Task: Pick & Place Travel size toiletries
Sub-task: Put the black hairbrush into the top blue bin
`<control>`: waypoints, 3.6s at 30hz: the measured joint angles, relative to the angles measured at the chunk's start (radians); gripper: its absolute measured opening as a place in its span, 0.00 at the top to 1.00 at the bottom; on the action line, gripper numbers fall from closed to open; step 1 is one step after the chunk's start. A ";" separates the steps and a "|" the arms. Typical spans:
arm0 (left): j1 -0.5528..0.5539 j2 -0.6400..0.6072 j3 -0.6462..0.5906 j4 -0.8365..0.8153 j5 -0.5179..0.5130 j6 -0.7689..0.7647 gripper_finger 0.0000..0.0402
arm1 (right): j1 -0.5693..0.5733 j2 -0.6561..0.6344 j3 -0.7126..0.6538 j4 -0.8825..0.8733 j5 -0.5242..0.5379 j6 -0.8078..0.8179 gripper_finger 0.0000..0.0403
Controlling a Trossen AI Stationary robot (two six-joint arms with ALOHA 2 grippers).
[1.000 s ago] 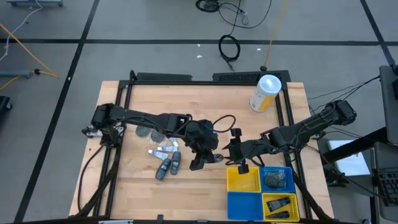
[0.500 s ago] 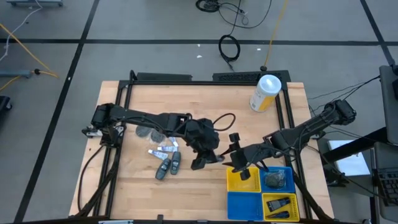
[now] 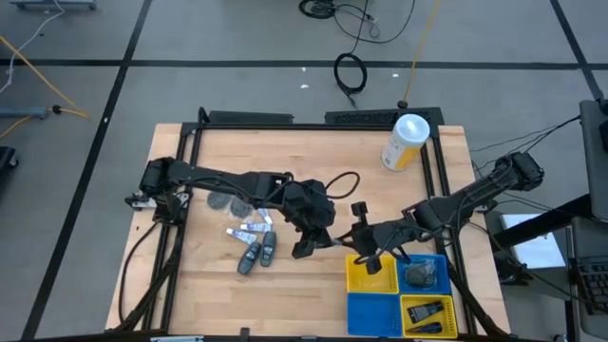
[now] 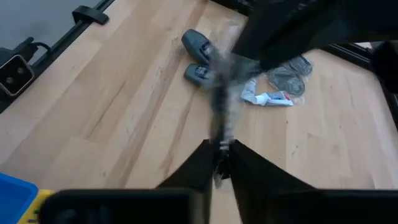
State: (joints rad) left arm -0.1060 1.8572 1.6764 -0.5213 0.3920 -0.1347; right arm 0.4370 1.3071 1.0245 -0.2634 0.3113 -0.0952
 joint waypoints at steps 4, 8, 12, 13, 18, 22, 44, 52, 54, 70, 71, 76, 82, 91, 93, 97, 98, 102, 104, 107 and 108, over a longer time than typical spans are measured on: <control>0.003 0.000 0.000 -0.001 0.000 0.000 0.99 | 0.003 0.000 0.000 -0.005 -0.001 0.001 0.95; 0.002 0.000 0.000 0.000 0.000 -0.009 0.96 | 0.005 0.000 0.000 -0.003 0.001 0.003 0.95; 0.002 0.000 0.000 0.000 -0.017 -0.006 0.90 | 0.004 0.000 0.000 -0.003 0.001 0.002 0.95; 0.002 0.000 0.000 0.000 -0.025 -0.003 0.88 | 0.004 0.000 0.000 -0.004 0.001 0.002 0.95; 0.002 0.000 0.000 0.000 -0.034 0.042 0.78 | 0.004 0.000 0.000 -0.014 -0.001 0.008 0.95; 0.002 -0.005 0.000 -0.005 -0.026 0.061 0.68 | 0.003 0.000 0.000 -0.041 -0.001 0.031 0.95; -0.002 -0.074 0.000 -0.232 -0.215 0.001 0.51 | 0.191 -0.210 0.000 -0.483 -0.094 0.598 0.95; -0.002 -0.074 0.000 -0.232 -0.245 0.003 0.54 | 0.282 -0.291 0.000 -0.624 -0.250 0.949 0.95; -0.002 -0.074 0.000 -0.231 -0.245 0.003 0.54 | 0.300 -0.307 0.000 -0.646 -0.295 1.031 0.95; -0.002 -0.074 0.000 -0.230 -0.245 0.003 0.54 | 0.413 -0.425 0.000 -0.822 -0.469 1.522 0.95; -0.002 -0.074 0.000 -0.230 -0.245 0.005 0.54 | 0.416 -0.428 0.000 -0.821 -0.482 1.539 0.95; -0.002 -0.074 0.000 -0.230 -0.246 0.010 0.54 | 0.425 -0.429 0.000 -0.875 -0.502 1.602 0.95; -0.002 -0.074 0.000 -0.230 -0.246 0.010 0.54 | 0.438 -0.428 -0.013 -0.916 -0.524 1.651 0.95; -0.002 -0.074 0.000 -0.230 -0.246 0.011 0.54 | 0.445 -0.431 -0.166 -0.756 -0.627 1.636 0.95; -0.002 -0.074 0.000 -0.230 -0.246 0.011 0.54 | 0.445 -0.432 -0.183 -0.734 -0.629 1.617 0.95; -0.002 -0.074 0.000 -0.230 -0.246 0.016 0.54 | 0.445 -0.432 -0.200 -0.728 -0.629 1.593 0.95; -0.002 -0.074 0.000 -0.230 -0.246 0.019 0.54 | 0.445 -0.433 -0.202 -0.728 -0.629 1.592 0.95; -0.002 -0.074 0.000 -0.230 -0.246 0.022 0.54 | 0.445 -0.433 -0.206 -0.728 -0.619 1.544 0.94; -0.002 -0.074 0.000 -0.230 -0.246 0.022 0.54 | 0.445 -0.433 -0.206 -0.728 -0.584 1.520 0.93; -0.002 -0.074 0.000 -0.230 -0.246 0.023 0.54 | 0.445 -0.433 -0.206 -0.727 -0.548 1.516 0.90; -0.002 -0.074 0.000 -0.230 -0.246 0.024 0.54 | 0.445 -0.433 -0.206 -0.728 -0.546 1.517 0.88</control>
State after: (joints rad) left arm -0.1078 1.7836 1.6760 -0.7514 0.1465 -0.1109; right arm 0.8818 0.8742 0.8185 -0.9912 -0.2344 1.4215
